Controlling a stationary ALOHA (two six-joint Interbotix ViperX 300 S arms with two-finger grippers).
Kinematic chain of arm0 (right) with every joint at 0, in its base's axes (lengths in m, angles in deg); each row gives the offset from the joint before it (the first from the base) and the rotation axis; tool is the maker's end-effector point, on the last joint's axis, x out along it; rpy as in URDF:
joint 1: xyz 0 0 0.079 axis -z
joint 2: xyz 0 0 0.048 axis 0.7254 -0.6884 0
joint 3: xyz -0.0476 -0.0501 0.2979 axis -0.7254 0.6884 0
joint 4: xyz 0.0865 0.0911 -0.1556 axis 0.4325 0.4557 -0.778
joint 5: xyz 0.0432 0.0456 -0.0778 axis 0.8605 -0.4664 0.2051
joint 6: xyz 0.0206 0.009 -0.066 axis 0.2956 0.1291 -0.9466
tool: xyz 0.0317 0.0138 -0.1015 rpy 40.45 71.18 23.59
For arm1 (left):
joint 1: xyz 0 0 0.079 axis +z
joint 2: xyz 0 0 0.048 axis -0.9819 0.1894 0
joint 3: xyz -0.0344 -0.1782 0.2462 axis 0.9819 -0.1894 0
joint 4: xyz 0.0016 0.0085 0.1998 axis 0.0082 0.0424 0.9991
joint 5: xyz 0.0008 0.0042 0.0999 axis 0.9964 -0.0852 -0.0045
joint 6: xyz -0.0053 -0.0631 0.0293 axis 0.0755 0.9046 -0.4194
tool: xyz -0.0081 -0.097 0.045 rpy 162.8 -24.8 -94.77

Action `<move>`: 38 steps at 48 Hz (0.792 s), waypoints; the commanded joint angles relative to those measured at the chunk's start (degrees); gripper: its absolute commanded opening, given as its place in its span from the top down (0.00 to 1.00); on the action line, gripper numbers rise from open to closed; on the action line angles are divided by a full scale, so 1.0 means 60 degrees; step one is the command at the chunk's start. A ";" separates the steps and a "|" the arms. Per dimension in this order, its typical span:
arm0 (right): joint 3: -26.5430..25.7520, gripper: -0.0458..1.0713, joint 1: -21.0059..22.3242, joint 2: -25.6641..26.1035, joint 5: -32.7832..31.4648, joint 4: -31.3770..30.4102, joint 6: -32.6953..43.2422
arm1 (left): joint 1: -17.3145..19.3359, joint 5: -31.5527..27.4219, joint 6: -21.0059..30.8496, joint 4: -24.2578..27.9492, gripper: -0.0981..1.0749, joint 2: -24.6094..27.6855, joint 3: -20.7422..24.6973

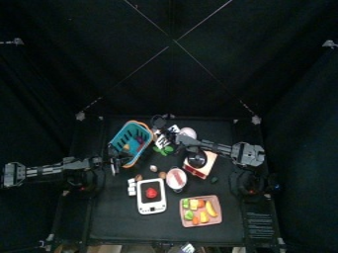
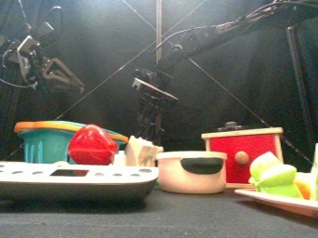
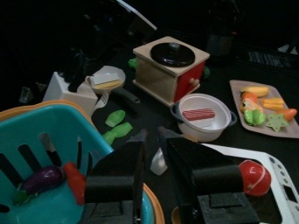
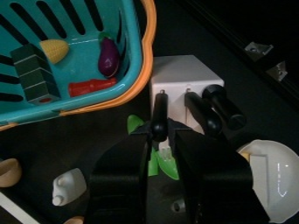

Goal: Pull out cleaver

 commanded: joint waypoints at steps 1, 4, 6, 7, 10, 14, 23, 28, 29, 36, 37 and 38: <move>-0.0132 0.44 0.0000 0.0337 -0.0059 0.0029 0.0000 | 0.0029 0.0088 -0.0015 0.0015 0.39 0.0015 0.0161; -0.0117 0.44 -0.0015 0.0425 -0.0103 0.0015 0.0015 | 0.0029 0.0088 -0.0015 0.0015 0.39 0.0000 0.0176; -0.0103 0.44 -0.0029 0.0527 -0.0117 0.0000 0.0015 | 0.0029 0.0088 -0.0029 0.0029 0.39 0.0000 0.0176; -0.0103 0.44 -0.0044 0.0557 -0.0103 -0.0015 0.0015 | 0.0029 0.0088 -0.0015 0.0029 0.39 0.0000 0.0190; -0.0073 0.44 -0.0117 0.0674 -0.0132 -0.0073 0.0015 | 0.0029 0.0088 -0.0015 0.0073 0.39 0.0000 0.0190; -0.0029 0.44 -0.0176 0.0835 -0.0249 -0.0190 0.0015 | 0.0029 0.0088 0.0000 0.0073 0.39 0.0000 0.0220; 0.0073 0.44 -0.0249 0.1128 -0.0337 -0.0498 0.0029 | 0.0029 0.0088 -0.0015 0.0088 0.39 0.0000 0.0220; 0.0103 0.44 -0.0293 0.1274 -0.0337 -0.0527 0.0015 | 0.0029 0.0088 -0.0015 0.0088 0.39 0.0000 0.0205; 0.0117 0.44 -0.0308 0.1304 -0.0337 -0.0527 0.0015 | 0.0029 0.0088 -0.0015 0.0088 0.39 0.0000 0.0205; 0.0264 0.44 -0.0425 0.1597 -0.0352 -0.0688 0.0029 | 0.0029 0.0088 0.0000 0.0088 0.39 0.0000 0.0176; 0.0293 0.44 -0.0439 0.1641 -0.0352 -0.0703 0.0029 | 0.0029 0.0088 0.0000 0.0088 0.39 0.0000 0.0176; 0.0322 0.44 -0.0469 0.1714 -0.0352 -0.0747 0.0015 | 0.0029 0.0088 0.0000 0.0088 0.39 0.0000 0.0176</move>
